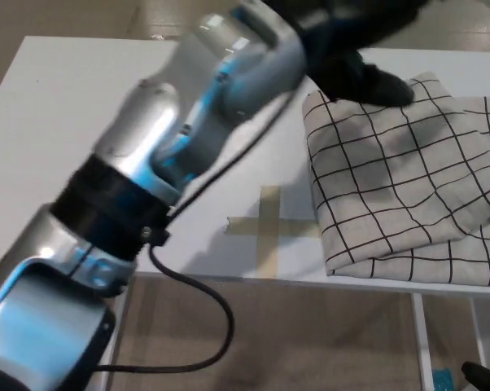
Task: Use the left hand to fold a white towel with checkered patterns in half.
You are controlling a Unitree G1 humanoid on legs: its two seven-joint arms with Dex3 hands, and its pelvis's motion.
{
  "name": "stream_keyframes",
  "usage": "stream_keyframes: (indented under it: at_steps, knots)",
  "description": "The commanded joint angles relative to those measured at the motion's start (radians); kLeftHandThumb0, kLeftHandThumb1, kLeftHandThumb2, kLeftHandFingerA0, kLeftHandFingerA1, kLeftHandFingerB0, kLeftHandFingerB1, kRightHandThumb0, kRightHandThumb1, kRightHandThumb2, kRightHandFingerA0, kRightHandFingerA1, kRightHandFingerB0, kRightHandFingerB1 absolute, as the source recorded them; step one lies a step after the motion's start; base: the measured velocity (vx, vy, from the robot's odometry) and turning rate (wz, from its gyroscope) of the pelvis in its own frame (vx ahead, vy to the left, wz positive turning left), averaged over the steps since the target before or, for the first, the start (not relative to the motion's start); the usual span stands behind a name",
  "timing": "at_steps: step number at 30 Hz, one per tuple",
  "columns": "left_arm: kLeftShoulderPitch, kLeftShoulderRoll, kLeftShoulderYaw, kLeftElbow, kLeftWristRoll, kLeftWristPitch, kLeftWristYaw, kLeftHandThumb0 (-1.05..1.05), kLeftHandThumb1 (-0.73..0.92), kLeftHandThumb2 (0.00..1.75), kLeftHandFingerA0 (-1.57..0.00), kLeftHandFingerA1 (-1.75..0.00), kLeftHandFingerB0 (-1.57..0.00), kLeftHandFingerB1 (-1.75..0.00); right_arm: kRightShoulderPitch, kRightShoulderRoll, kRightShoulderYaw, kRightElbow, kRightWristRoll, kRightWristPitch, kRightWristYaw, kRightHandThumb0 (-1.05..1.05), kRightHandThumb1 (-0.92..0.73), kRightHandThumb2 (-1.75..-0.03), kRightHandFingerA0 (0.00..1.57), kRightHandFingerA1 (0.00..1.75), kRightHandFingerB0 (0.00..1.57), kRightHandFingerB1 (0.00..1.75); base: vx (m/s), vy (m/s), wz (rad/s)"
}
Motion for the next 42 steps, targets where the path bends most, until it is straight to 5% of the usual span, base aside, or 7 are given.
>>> stream_keyframes:
  at_steps: [1,5,6,7,13,29,42]
  knots:
    - [0.363,0.347,0.523,-0.709,-0.923,0.275,-0.55,-0.9,0.67,0.61,0.0,-0.12,-0.02,-0.26,0.074,0.002,-0.017,0.076,0.013,-0.015,0.011,-0.41,-0.63,-0.59,0.48,0.8,0.57,0.57,0.0,0.0,0.0]
    - [0.604,0.372,0.643,-0.83,-1.102,0.276,-0.554,-0.77,0.47,0.88,-0.03,-0.17,-0.04,-0.37,0.099,0.005,-0.02,0.067,0.008,-0.029,-0.002,-0.42,-0.64,-0.59,0.48,0.81,0.58,0.56,0.0,0.0,0.0]
    - [0.644,0.372,0.656,-0.85,-1.132,0.268,-0.549,-0.37,0.21,0.86,0.0,-0.49,0.0,-0.46,0.106,0.004,-0.021,0.061,0.006,-0.029,-0.003,-0.43,-0.63,-0.59,0.49,0.83,0.55,0.53,0.0,0.0,0.0]
    - [0.715,0.369,0.682,-0.873,-1.166,0.235,-0.543,-0.67,0.42,0.73,-0.18,-0.37,-0.29,-0.4,0.112,0.006,-0.019,0.052,0.001,-0.033,-0.01,-0.42,-0.63,-0.59,0.48,0.85,0.55,0.52,0.0,0.0,0.0]
    - [0.985,0.352,0.791,-0.901,-1.274,0.16,-0.572,-0.44,0.41,0.53,-0.46,-0.36,-0.5,-0.36,0.128,0.006,-0.018,0.012,-0.014,-0.027,-0.038,-0.4,-0.62,-0.58,0.5,0.82,0.55,0.52,0.0,0.0,0.0]
    - [1.552,0.303,1.006,-0.757,-1.37,0.139,-0.819,-0.53,0.41,0.53,-0.52,-0.37,-0.54,-0.37,0.117,-0.008,-0.047,-0.08,-0.002,-0.036,-0.063,-0.44,-0.62,-0.58,0.47,0.79,0.54,0.54,0.0,0.0,0.0]
    - [1.646,0.301,0.898,-0.502,-1.237,0.1,-0.886,-0.6,0.32,0.65,-0.77,-0.51,-0.69,-0.48,0.125,0.005,-0.025,-0.021,-0.023,-0.061,-0.066,-0.44,-0.61,-0.58,0.48,0.76,0.53,0.54,0.0,0.0,0.0]
